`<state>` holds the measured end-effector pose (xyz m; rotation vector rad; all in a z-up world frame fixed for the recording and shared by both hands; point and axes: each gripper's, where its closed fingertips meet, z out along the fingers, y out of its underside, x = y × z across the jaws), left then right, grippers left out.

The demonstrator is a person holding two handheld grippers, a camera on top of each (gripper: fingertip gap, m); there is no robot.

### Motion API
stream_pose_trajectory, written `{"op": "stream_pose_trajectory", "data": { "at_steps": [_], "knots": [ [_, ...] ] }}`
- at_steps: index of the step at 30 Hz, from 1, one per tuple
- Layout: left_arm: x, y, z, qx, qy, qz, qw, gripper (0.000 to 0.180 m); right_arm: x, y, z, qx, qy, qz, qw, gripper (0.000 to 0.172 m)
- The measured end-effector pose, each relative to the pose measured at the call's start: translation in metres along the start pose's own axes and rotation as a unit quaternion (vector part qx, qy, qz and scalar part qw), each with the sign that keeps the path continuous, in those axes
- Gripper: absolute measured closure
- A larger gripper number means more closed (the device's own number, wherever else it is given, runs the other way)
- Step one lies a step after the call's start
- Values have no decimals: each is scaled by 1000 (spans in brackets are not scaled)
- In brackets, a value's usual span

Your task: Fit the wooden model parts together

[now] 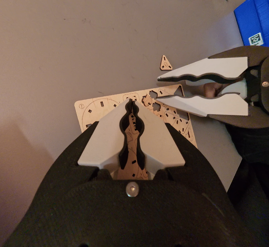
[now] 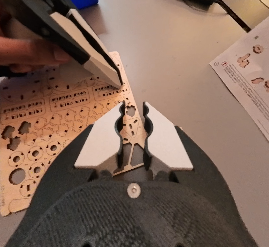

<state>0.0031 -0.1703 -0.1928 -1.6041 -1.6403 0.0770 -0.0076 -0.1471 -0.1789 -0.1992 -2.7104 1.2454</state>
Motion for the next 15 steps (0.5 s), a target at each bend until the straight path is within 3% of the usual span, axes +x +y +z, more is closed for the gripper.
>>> {"op": "stream_pose_trajectory", "data": {
  "at_steps": [4, 15],
  "knots": [
    [0, 1, 0, -2, 1, -1, 1000, 180, -9, 1, 2, 2, -13, -32, 999, 149],
    [0, 0, 1, -1, 4, -5, 1000, 180, -13, 6, 9, -11, -24, -9, 1000, 150]
  ]
}}
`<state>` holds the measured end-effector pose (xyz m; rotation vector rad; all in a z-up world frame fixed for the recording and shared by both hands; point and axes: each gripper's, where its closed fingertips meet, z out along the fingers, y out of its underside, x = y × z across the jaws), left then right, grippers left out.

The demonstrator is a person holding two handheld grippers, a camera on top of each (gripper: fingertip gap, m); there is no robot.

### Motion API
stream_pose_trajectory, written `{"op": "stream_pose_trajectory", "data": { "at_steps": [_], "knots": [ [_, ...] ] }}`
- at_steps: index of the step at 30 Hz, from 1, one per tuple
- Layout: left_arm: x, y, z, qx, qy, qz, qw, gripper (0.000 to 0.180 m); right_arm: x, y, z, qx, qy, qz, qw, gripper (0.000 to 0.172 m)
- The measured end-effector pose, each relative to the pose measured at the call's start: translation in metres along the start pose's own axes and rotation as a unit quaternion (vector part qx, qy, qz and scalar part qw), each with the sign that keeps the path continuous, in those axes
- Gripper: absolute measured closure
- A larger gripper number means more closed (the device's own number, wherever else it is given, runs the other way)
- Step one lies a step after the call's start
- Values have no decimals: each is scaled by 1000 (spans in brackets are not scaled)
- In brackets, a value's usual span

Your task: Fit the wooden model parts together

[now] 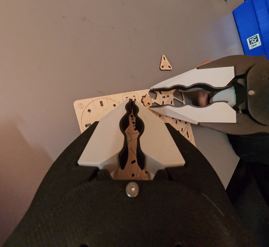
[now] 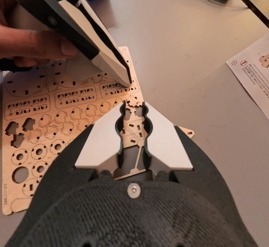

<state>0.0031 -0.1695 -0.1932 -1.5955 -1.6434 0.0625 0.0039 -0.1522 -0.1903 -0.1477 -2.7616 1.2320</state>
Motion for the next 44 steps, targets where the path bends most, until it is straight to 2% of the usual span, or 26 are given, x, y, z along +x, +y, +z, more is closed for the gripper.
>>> {"op": "stream_pose_trajectory", "data": {
  "at_steps": [6, 21, 35, 44],
  "knots": [
    [0, 0, 0, 0, 1, -1, 1000, 180, -2, 1, 1, 2, -1, 0, 1000, 163],
    [1, 0, 0, -1, 2, 0, 1000, 180, 35, -13, -23, 53, 26, 45, 997, 163],
    [0, 1, 0, -1, 4, -4, 1000, 180, 25, -3, -23, 20, 3, 54, 998, 163],
    [0, 1, 0, -1, 6, -5, 1000, 180, 16, 2, -20, 7, -14, 27, 1000, 163]
  ]
}}
